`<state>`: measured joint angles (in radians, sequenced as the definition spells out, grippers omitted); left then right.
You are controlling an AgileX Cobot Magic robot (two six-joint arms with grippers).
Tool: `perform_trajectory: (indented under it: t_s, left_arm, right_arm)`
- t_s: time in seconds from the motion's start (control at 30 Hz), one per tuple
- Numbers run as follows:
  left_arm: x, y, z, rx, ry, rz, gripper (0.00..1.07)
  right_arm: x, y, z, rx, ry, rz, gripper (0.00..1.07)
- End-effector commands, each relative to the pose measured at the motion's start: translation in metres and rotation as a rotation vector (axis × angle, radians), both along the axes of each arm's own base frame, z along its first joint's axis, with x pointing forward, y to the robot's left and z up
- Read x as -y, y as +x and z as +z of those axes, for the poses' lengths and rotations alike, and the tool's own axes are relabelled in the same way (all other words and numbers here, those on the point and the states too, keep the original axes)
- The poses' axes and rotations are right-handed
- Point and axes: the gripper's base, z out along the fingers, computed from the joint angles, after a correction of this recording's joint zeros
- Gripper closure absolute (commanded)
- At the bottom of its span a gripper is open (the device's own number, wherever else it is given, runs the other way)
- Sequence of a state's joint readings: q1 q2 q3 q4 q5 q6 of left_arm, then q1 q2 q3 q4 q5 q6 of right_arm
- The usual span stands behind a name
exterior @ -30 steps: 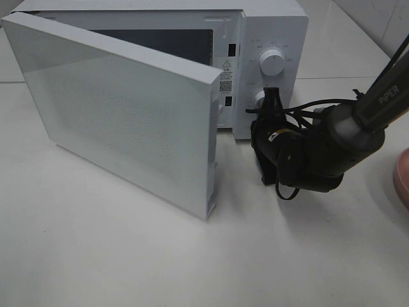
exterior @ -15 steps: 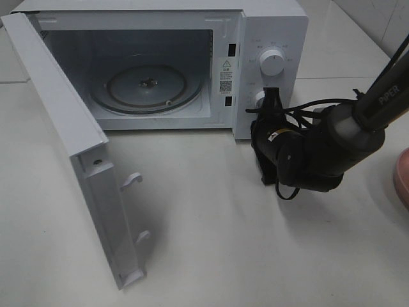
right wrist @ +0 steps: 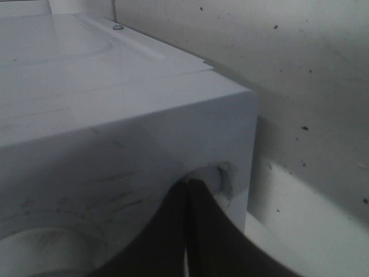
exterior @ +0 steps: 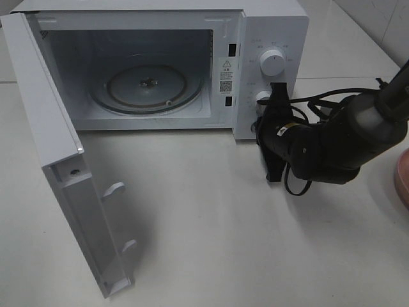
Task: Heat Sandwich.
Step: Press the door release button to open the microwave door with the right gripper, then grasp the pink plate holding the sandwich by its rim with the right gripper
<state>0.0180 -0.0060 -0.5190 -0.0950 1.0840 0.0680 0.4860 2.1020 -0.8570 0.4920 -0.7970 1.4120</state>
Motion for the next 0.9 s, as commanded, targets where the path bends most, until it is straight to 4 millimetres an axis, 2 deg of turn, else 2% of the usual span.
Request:
perform_trajectory:
  t_s: [0.03, 0.27, 0.43, 0.63, 0.7, 0.8, 0.87, 0.9]
  left_arm:
    - [0.001, -0.003, 0.001, 0.034, -0.009, 0.002, 0.09]
    - [0.001, -0.003, 0.001, 0.034, -0.009, 0.002, 0.09]
    - [0.001, -0.003, 0.001, 0.034, -0.009, 0.002, 0.09]
    - [0.001, -0.003, 0.001, 0.034, -0.009, 0.002, 0.09]
    - [0.001, -0.003, 0.001, 0.034, -0.009, 0.002, 0.09]
    - [0.001, -0.003, 0.001, 0.034, -0.009, 0.002, 0.09]
    - [0.001, -0.003, 0.001, 0.034, -0.009, 0.002, 0.09]
    - [0.001, -0.003, 0.001, 0.034, -0.009, 0.002, 0.09]
  right_arm:
    - [0.005, -0.008, 0.015, 0.011, 0.003, 0.023, 1.07]
    - [0.010, -0.025, 0.020, -0.056, -0.067, 0.080, 1.07]
    - [0.014, -0.037, 0.032, -0.085, -0.127, 0.138, 1.07]
    - [0.012, -0.053, 0.045, -0.186, -0.328, 0.377, 1.07]
    - [0.012, -0.055, 0.046, -0.196, -0.354, 0.409, 1.07]
    - [0.011, -0.065, 0.054, -0.219, -0.495, 0.588, 1.06]
    - [0.011, -0.067, 0.056, -0.218, -0.525, 0.627, 1.06]
    - [0.011, -0.071, 0.062, -0.200, -0.614, 0.730, 1.06]
